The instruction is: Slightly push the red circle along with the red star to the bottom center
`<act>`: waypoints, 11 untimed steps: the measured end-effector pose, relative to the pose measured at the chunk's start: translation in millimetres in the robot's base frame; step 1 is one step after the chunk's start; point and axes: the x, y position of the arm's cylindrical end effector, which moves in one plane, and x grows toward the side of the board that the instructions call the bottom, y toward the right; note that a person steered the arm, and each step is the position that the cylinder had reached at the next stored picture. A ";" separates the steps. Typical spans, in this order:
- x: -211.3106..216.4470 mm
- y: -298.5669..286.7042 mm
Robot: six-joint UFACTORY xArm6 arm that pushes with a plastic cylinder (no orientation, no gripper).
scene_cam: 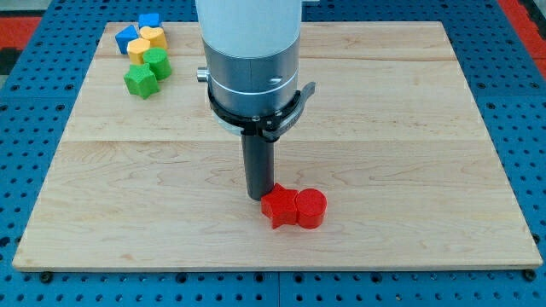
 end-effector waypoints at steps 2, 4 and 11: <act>36.1 -67.5; 90.4 -51.3; 48.4 85.3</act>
